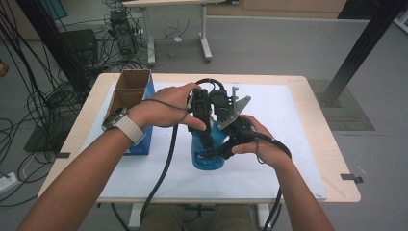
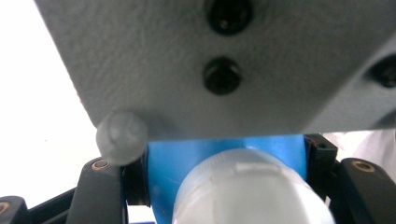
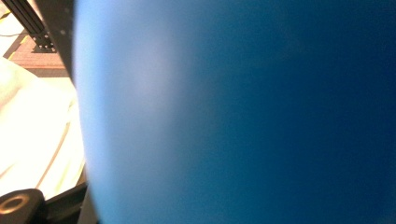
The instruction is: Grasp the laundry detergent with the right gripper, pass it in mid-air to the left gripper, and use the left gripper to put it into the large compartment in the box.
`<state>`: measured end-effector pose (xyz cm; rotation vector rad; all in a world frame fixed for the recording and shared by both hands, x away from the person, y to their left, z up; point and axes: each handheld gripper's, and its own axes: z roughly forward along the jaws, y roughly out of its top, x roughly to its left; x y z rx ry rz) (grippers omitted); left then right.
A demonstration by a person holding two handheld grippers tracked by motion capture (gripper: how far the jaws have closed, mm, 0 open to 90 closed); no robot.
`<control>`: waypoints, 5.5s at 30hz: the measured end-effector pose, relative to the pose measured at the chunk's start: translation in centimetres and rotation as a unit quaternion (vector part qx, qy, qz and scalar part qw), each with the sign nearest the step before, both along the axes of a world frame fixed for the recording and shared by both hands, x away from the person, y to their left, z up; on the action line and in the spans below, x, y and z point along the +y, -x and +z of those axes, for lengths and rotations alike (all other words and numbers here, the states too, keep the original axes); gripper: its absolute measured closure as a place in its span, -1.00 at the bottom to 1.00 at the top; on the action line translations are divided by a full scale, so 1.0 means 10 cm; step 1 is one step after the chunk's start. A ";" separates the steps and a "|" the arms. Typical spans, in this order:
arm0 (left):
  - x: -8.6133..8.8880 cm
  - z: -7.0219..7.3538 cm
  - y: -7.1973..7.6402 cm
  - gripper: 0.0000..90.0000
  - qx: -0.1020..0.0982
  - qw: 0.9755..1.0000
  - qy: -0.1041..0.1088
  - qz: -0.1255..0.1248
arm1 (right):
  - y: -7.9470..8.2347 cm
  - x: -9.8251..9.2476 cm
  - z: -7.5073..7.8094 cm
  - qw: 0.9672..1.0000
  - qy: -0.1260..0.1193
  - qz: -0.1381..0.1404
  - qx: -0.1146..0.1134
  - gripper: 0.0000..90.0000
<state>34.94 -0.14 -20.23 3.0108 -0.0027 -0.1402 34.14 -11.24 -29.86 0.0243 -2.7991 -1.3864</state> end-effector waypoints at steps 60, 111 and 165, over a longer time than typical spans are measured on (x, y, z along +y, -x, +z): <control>0.14 0.11 0.02 -0.16 -0.015 1.000 0.000 0.015 | 0.00 0.03 -0.05 1.000 -0.011 -0.007 -0.004 -0.68; 0.47 0.61 -0.17 -0.16 -0.072 0.946 -0.033 0.313 | -0.07 -1.29 0.16 0.950 0.230 -0.213 0.016 -0.81; 1.05 1.33 -0.42 -0.16 -0.082 0.833 -0.026 0.547 | -0.11 -1.34 0.20 0.949 0.237 -0.208 0.003 -0.78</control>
